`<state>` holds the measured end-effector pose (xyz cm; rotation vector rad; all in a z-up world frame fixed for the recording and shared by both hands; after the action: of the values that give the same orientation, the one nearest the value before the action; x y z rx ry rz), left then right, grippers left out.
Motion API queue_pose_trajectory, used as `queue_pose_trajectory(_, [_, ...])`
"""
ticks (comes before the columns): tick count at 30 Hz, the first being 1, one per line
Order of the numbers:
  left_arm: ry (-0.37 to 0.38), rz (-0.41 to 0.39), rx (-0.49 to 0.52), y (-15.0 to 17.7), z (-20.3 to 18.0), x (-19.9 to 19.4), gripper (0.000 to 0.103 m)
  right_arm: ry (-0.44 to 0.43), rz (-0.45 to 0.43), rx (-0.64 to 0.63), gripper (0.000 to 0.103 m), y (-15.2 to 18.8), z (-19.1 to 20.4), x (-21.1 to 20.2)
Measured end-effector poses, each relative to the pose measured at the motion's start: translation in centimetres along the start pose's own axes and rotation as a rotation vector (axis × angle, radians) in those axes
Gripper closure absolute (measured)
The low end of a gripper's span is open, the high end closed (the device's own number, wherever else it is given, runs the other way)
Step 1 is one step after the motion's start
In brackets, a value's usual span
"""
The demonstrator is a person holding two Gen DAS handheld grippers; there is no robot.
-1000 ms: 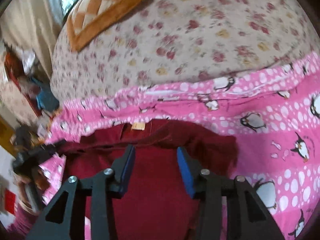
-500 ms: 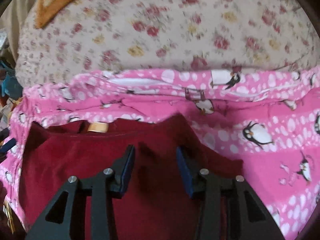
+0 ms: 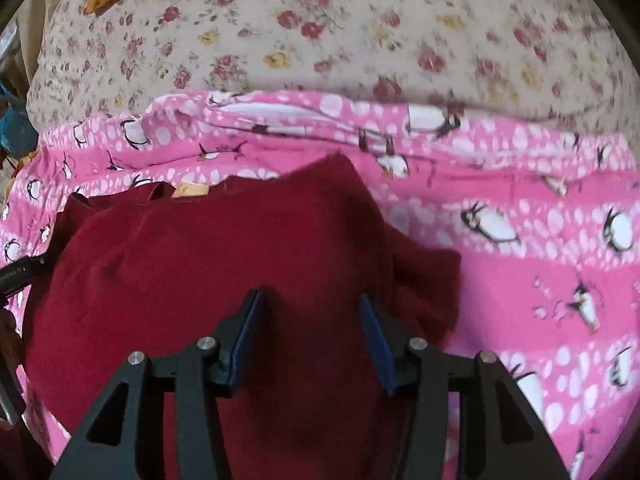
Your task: Fold small clothes
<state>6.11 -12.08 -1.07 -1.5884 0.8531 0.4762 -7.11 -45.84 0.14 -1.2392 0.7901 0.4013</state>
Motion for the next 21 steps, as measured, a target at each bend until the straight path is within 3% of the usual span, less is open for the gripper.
queue_pose_trajectory(5, [-0.008, -0.043, 0.042, -0.3, -0.7, -3.0, 0.071, -0.070, -0.053, -0.014, 0.050, -1.8, 3.7, -3.1])
queue_pose_trajectory(9, [0.004, -0.076, 0.054, -0.1, -1.2, -6.0, 0.071, -0.182, -0.047, -0.058, 0.051, -2.4, 9.3, -3.0])
queue_pose_trajectory(16, [0.019, -0.053, -0.033, 2.5, 1.6, -8.7, 0.071, -0.329, 0.001, -0.126, 0.052, -2.5, 19.7, 1.8])
queue_pose_trajectory(21, [0.084, 0.004, -0.151, 4.9, 3.2, -7.0, 0.071, -0.325, 0.040, -0.199, 0.056, -2.5, 25.3, 6.7])
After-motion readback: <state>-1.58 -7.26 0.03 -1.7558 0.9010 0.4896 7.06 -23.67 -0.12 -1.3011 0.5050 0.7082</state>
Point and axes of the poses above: each gripper's, at about its wrist camera, not at the fingertips, and x roughly the way its jaws point, z to its left, y to its underside, the point moved 5 cm from there along x, roughly the way its jaws point, and after that the axes turned 14 degrees about -z, right-handed, at the moved point
